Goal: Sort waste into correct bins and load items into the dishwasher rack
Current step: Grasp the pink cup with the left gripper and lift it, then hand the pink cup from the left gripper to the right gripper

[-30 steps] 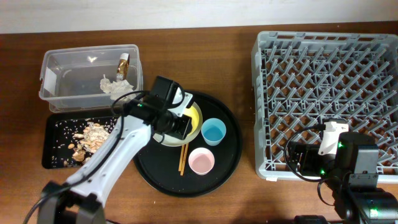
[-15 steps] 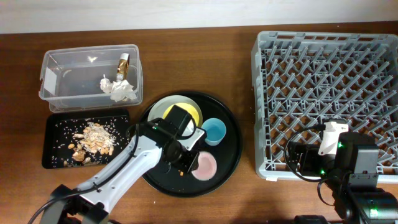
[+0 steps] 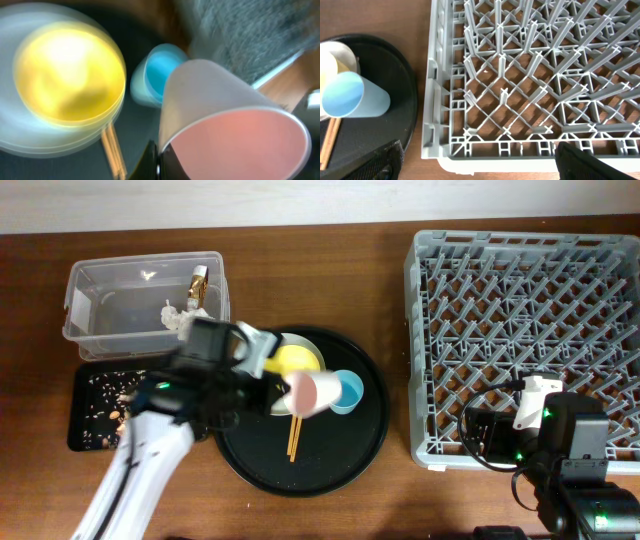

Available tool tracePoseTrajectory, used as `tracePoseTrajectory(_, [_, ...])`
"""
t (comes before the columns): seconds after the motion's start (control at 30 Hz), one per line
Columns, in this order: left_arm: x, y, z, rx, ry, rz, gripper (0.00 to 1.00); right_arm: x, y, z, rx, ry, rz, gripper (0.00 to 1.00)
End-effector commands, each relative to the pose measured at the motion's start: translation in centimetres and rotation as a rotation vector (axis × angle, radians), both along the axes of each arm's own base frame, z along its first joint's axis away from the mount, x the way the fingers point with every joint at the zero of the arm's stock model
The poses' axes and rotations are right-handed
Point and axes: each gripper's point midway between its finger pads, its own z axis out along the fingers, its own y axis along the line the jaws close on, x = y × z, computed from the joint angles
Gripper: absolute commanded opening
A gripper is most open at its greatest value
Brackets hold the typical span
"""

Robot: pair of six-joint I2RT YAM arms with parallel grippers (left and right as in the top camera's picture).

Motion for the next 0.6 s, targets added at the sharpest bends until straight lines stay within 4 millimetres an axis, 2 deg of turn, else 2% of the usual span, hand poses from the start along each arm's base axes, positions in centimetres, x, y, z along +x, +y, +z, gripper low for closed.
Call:
tracePoseTrajectory(0.0, [1.3, -0.5, 4.7, -0.298, -0.007, -0.004, 0.00, 1.1, 2.3, 1.4, 0.124, -0.049, 0.057, 0.98])
tracePoseTrajectory(0.1, [1.1, -2.3, 6.6, -0.479, -0.002, -0.143, 0.00, 1.9, 6.9, 2.5, 0.302, -0.068, 0.283, 0.98])
tracePoseTrajectory(0.13, [0.9, -2.8, 6.9, -0.538, 0.013, -0.193, 0.00, 1.9, 9.0, 3.1, 0.380, -0.079, 0.408, 0.98])
tracePoseTrajectory(0.17, [0.8, -3.1, 7.0, -0.582, 0.034, -0.227, 0.00, 1.7, 10.7, 3.7, 0.448, -0.086, 0.516, 0.98])
tracePoseTrajectory(0.27, [1.0, -3.7, 6.1, -0.670, 0.104, -0.285, 0.00, 1.2, 14.1, 5.3, 0.629, -0.114, 0.782, 0.98])
tracePoseTrajectory(0.37, [1.2, -4.3, 5.7, -0.727, 0.131, -0.338, 0.00, 0.8, 15.7, 6.1, 0.759, -0.150, 0.967, 0.98])
tracePoseTrajectory(0.5, [0.6, -5.9, 4.9, -0.721, 0.164, -0.379, 0.00, 2.2, 16.0, 4.8, 0.871, -0.090, 0.980, 0.98])
tracePoseTrajectory(0.57, [0.3, -6.8, 4.5, -0.697, 0.163, -0.392, 0.00, 2.2, 16.3, 5.1, 0.929, -0.108, 1.029, 0.98])
